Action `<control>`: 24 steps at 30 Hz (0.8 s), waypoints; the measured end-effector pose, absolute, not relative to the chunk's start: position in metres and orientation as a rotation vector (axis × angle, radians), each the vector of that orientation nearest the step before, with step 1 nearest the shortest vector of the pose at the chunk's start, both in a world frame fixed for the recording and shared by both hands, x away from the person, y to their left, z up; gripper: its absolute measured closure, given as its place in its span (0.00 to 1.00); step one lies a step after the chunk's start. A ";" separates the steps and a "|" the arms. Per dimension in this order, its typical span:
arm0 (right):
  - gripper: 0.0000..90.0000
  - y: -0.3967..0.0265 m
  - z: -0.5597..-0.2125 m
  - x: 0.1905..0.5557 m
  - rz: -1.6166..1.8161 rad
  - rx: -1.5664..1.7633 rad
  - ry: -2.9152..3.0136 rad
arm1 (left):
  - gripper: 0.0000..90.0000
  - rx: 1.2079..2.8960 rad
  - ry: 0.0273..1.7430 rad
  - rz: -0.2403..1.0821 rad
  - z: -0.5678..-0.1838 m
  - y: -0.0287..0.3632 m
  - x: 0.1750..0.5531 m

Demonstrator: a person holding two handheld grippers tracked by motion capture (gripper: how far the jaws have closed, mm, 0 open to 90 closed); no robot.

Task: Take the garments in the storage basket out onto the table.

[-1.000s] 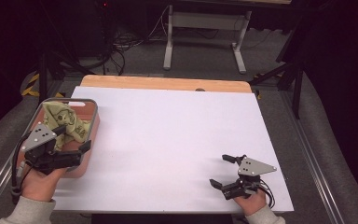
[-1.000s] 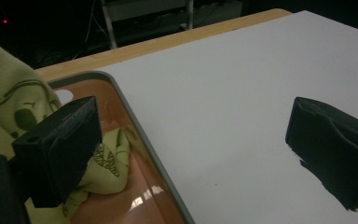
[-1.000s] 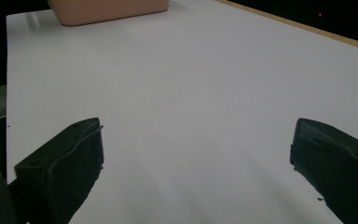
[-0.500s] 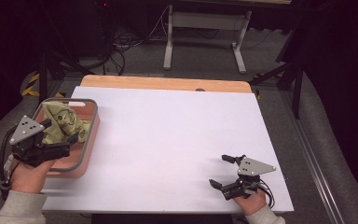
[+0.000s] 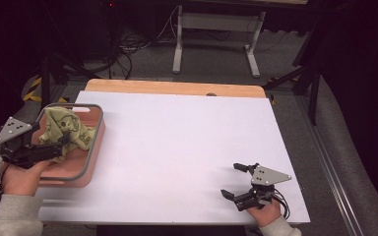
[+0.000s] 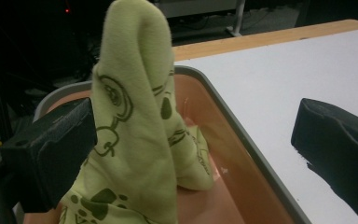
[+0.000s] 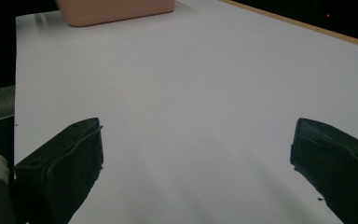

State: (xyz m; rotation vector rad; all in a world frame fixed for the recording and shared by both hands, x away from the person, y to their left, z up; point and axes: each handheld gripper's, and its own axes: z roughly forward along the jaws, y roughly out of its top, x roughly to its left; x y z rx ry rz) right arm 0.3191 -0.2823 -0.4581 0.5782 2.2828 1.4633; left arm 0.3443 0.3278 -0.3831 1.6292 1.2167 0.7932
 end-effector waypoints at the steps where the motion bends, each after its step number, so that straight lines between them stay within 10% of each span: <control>1: 0.03 -0.282 -0.458 0.319 1.464 0.577 2.282 | 0.01 1.625 1.229 0.798 -0.384 0.329 0.346; 24: 0.03 -0.282 -0.458 0.319 1.472 0.561 2.278 | 0.02 1.656 1.334 0.692 -0.407 0.344 0.386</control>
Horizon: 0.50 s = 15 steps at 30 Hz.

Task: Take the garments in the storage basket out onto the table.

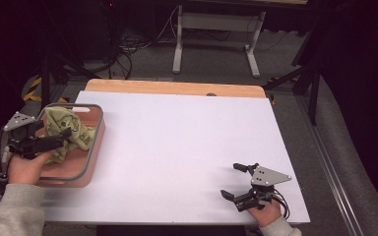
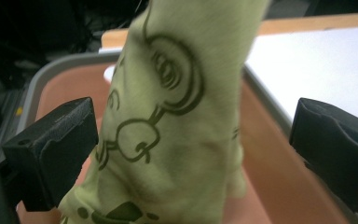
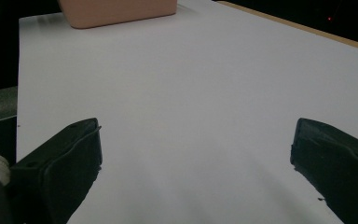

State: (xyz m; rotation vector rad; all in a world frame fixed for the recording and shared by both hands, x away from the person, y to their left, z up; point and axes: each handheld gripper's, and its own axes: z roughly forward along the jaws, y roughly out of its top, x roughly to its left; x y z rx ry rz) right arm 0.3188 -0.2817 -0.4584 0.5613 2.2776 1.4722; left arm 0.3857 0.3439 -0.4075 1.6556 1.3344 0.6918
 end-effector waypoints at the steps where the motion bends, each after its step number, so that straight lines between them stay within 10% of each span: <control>1: 0.03 -0.281 -0.458 0.319 1.472 0.562 2.279 | 0.03 1.662 1.345 0.691 -0.408 0.344 0.387; 15: 0.03 -0.281 -0.459 0.319 1.472 0.553 2.284 | 0.08 1.705 1.429 0.662 -0.413 0.345 0.402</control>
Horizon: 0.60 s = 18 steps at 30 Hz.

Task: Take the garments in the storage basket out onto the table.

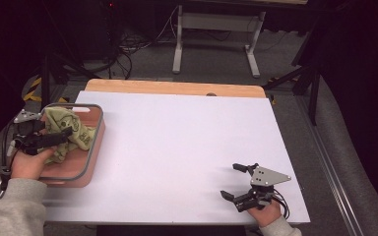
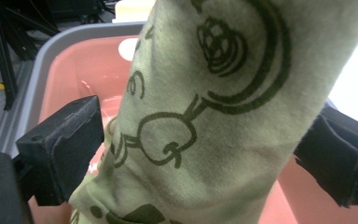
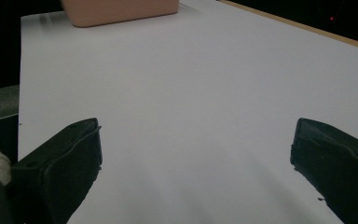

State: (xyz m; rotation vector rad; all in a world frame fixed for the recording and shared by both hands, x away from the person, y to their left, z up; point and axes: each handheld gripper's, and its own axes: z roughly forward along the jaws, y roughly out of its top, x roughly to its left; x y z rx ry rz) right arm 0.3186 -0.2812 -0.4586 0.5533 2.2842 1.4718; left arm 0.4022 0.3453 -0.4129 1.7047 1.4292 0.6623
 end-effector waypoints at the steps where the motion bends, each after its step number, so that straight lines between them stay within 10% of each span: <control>1: 0.03 -0.281 -0.459 0.319 1.472 0.553 2.284 | 0.09 1.708 1.431 0.660 -0.413 0.345 0.403; 18: 0.03 -0.281 -0.459 0.319 1.473 0.547 2.283 | 0.47 1.754 1.360 0.658 -0.417 0.347 0.403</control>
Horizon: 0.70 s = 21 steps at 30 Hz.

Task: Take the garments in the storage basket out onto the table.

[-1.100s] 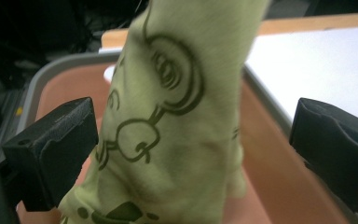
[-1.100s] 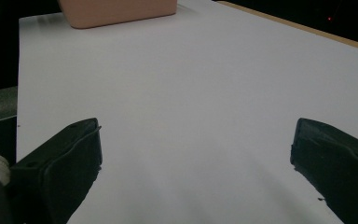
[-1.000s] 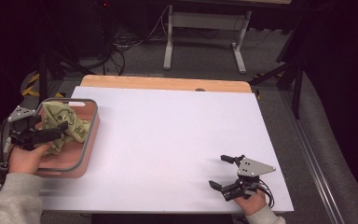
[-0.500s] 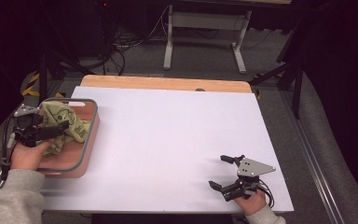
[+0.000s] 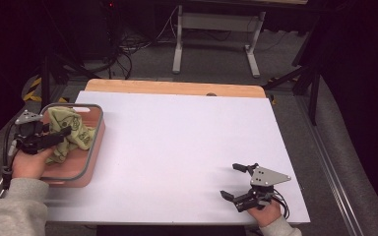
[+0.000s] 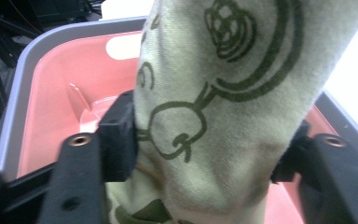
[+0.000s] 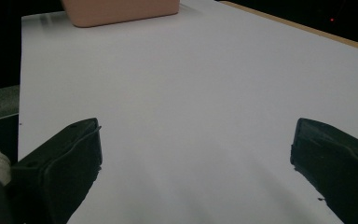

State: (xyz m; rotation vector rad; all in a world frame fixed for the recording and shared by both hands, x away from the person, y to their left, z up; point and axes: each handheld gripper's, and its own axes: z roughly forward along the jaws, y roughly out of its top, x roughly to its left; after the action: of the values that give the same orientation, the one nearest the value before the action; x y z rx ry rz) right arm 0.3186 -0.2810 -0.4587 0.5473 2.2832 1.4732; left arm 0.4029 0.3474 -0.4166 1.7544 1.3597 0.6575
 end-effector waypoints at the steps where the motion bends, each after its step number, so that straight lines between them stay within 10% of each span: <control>1: 0.03 -0.281 -0.459 0.318 1.473 0.550 2.284 | 0.50 1.756 1.359 0.661 -0.416 0.347 0.403; 21: 0.03 -0.281 -0.459 0.319 1.475 0.561 2.272 | 0.67 1.736 1.372 0.687 -0.409 0.346 0.396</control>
State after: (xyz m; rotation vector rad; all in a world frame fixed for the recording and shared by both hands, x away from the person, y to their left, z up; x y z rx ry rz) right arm 0.3191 -0.2808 -0.4588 0.5610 2.2722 1.4746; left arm 0.3964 0.3461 -0.4086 1.7357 1.3718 0.6874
